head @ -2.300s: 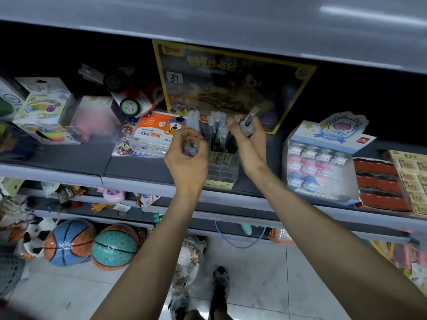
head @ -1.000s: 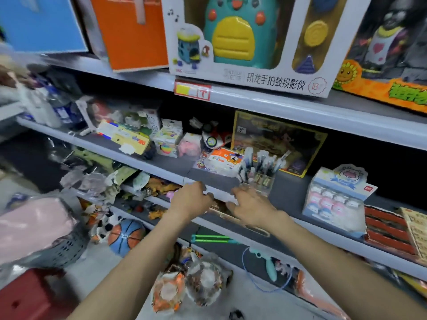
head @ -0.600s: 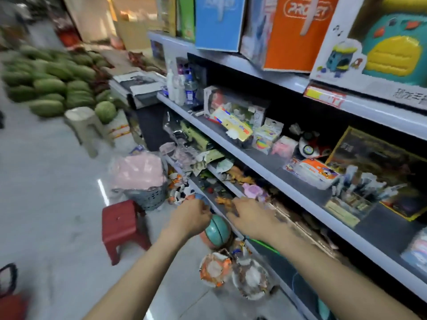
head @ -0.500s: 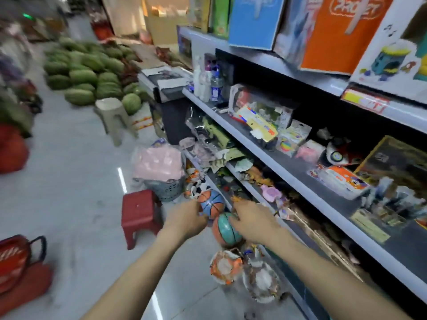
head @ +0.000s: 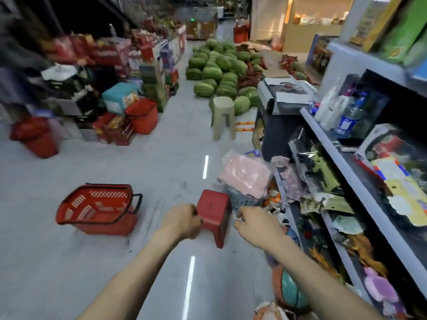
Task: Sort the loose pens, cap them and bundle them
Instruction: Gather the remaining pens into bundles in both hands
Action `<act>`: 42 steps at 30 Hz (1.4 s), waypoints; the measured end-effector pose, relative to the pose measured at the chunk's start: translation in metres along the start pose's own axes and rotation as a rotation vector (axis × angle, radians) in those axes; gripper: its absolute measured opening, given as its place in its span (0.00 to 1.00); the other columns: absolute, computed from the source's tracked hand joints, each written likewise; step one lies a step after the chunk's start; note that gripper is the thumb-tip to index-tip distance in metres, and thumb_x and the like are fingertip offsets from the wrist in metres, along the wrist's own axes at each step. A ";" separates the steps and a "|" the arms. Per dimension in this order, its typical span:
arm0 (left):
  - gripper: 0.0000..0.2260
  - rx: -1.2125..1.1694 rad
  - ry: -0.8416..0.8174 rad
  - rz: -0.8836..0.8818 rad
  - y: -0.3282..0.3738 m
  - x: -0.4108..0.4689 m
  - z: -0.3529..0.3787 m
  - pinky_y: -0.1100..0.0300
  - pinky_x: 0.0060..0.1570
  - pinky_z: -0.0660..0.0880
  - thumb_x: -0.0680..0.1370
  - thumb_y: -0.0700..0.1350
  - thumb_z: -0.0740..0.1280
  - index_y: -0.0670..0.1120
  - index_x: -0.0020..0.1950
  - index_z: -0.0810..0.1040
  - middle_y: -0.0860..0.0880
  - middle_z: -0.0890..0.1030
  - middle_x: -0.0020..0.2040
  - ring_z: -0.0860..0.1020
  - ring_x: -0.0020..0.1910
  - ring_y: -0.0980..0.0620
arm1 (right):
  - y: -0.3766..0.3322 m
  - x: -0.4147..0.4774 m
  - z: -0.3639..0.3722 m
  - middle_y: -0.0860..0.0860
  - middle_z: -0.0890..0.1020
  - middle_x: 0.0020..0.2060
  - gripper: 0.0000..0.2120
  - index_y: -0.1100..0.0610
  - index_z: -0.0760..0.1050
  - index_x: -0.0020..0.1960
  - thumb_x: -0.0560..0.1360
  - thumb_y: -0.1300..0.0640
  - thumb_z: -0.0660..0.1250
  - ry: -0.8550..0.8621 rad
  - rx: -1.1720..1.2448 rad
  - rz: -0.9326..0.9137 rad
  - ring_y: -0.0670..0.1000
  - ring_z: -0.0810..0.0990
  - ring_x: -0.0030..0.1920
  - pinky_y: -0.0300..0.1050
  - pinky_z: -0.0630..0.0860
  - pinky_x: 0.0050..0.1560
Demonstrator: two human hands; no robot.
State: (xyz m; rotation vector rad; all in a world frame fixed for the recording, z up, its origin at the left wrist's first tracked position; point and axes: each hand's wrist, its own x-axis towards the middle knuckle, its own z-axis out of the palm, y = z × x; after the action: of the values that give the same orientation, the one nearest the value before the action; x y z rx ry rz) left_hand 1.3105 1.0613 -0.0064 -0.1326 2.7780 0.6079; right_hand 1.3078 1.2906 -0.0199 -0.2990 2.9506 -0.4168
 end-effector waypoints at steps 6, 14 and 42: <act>0.16 -0.001 0.113 -0.160 -0.044 0.039 -0.042 0.56 0.52 0.75 0.80 0.53 0.63 0.49 0.65 0.81 0.46 0.83 0.61 0.81 0.59 0.45 | -0.043 0.091 -0.001 0.48 0.80 0.43 0.11 0.49 0.72 0.44 0.78 0.43 0.60 -0.030 0.017 -0.124 0.56 0.82 0.46 0.47 0.76 0.41; 0.18 -0.028 0.127 -0.261 -0.134 0.143 -0.101 0.52 0.54 0.75 0.80 0.54 0.62 0.51 0.68 0.79 0.47 0.82 0.63 0.80 0.60 0.44 | -0.132 0.241 0.019 0.51 0.84 0.52 0.15 0.52 0.78 0.55 0.77 0.44 0.60 -0.108 -0.052 -0.228 0.57 0.83 0.52 0.48 0.79 0.49; 0.19 0.191 -0.101 0.018 -0.182 0.784 -0.334 0.56 0.49 0.69 0.81 0.56 0.61 0.53 0.70 0.77 0.49 0.80 0.66 0.79 0.63 0.46 | -0.173 0.842 -0.018 0.49 0.83 0.57 0.19 0.52 0.77 0.64 0.81 0.43 0.59 -0.109 0.024 0.148 0.54 0.82 0.56 0.47 0.78 0.53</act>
State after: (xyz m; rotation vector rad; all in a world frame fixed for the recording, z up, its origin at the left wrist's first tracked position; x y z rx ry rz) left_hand 0.5031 0.7343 -0.0255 -0.0354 2.7230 0.3409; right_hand 0.5185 0.9508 -0.0515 -0.0955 2.8345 -0.4020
